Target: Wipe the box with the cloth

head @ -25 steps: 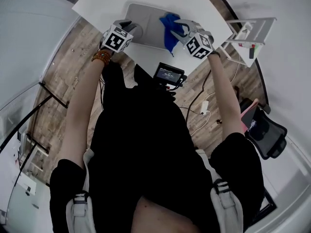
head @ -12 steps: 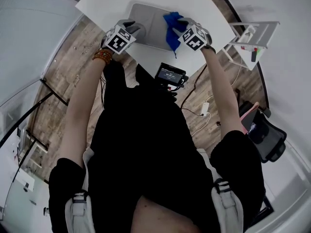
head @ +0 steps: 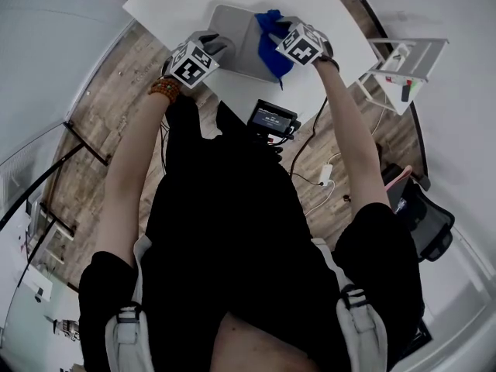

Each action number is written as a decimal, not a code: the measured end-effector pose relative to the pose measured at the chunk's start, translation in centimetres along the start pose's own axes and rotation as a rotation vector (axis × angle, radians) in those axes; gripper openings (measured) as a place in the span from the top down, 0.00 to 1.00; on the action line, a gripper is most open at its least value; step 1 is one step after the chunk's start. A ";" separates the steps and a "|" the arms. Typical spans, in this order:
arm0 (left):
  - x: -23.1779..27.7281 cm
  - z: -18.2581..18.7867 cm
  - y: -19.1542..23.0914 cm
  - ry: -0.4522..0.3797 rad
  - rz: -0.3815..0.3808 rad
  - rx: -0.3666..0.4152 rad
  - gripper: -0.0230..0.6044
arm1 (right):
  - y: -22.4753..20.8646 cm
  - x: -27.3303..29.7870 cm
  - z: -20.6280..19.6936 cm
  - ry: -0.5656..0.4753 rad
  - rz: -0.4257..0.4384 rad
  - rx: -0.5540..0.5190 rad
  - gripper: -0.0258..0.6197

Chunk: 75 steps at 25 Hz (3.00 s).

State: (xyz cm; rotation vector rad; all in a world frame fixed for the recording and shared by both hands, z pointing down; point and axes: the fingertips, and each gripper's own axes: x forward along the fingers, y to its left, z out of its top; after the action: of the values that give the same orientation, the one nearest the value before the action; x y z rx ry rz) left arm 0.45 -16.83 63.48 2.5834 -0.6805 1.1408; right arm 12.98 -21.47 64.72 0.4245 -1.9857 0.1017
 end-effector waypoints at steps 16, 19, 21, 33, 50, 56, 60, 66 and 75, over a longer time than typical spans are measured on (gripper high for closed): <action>-0.6 0.1 -0.3 0.005 0.014 -0.026 0.71 | 3.9 1.2 5.0 -0.001 0.125 -0.245 0.78; -0.7 0.0 -0.3 0.008 0.017 -0.030 0.71 | 5.6 1.0 5.1 -0.016 0.152 -0.255 0.78; -0.8 0.1 -0.3 0.008 0.023 -0.032 0.71 | 6.6 0.7 5.2 -0.025 0.172 -0.261 0.78; -0.7 0.0 0.0 0.032 0.057 -0.030 0.71 | 14.8 -0.7 4.9 -0.027 0.357 -0.389 0.79; -0.8 0.4 -0.5 -0.001 0.031 -0.076 0.71 | 0.9 -1.7 3.4 -0.085 0.043 -0.187 0.79; -1.0 0.8 -0.8 -0.005 0.038 -0.077 0.71 | 2.5 -0.3 3.1 -0.026 0.003 -0.350 0.80; -1.1 0.8 -0.9 -0.006 0.037 -0.089 0.72 | 4.3 -1.1 1.9 -0.029 0.084 -0.392 0.81; -1.3 0.8 -0.8 -0.009 0.045 -0.104 0.74 | 7.4 -2.4 0.9 -0.054 0.175 -0.353 0.81; -1.2 0.4 -0.3 -0.009 0.056 -0.125 0.75 | 13.5 -3.1 0.7 -0.060 0.391 -0.306 0.82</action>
State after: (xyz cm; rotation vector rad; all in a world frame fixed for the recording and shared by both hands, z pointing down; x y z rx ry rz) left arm 0.20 -16.35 62.33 2.4809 -0.8044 1.0682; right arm 9.00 -8.32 63.27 -0.1619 -2.0791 0.0292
